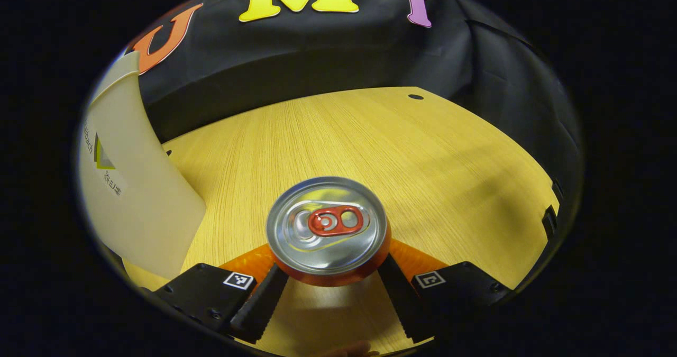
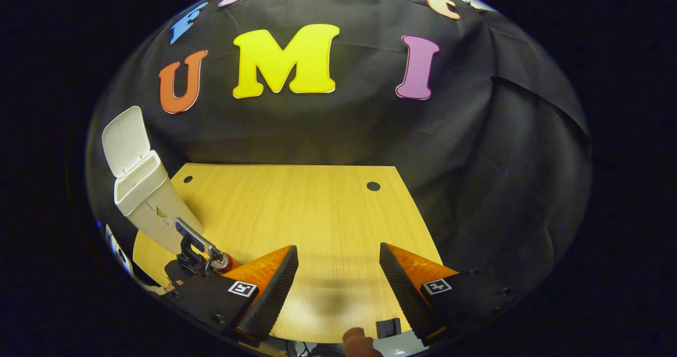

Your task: Press the lid of the desktop garbage bin to open it, pick up the crumpled paper on the desktop and throw it into the bin, then pick up the pop can on the desktop and drop it into the bin, and finally close the garbage bin lid.

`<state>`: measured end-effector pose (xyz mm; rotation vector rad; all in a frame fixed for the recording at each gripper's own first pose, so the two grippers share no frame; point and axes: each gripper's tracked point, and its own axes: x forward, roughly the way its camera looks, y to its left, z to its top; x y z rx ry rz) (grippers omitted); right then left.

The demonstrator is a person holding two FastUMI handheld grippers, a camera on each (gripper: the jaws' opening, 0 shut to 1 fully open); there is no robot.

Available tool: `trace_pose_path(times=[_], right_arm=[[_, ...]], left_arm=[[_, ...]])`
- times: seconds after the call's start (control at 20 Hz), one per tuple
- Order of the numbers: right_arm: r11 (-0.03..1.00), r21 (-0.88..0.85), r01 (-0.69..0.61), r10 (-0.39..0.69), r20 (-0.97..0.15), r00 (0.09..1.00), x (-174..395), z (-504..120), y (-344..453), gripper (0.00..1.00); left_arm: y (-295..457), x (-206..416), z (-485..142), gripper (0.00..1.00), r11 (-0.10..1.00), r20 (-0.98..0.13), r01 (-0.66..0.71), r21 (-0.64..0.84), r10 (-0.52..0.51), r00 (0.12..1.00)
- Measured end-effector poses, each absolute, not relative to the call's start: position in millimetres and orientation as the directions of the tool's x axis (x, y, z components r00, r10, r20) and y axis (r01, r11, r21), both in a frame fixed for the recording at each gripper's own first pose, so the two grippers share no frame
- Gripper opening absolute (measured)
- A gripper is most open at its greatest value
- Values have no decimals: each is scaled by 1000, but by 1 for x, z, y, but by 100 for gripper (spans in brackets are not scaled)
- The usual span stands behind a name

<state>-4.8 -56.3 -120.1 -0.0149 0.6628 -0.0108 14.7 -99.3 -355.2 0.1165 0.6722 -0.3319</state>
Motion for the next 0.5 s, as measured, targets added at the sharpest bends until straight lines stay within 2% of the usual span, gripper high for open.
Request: trace_pose_path(times=[0.15, 0.5], right_arm=[[1000, -7, 15, -16, -621, 783, -5, -123, -63, 97], [1000, 14, 8, 2, -623, 782, -3, -131, -73, 97]], left_arm=[[-97, 13, -354, 88, 940, -634, 341, -4, -266, 726], [-96, 18, -327, 87, 951, -604, 308, -3, -247, 758]])
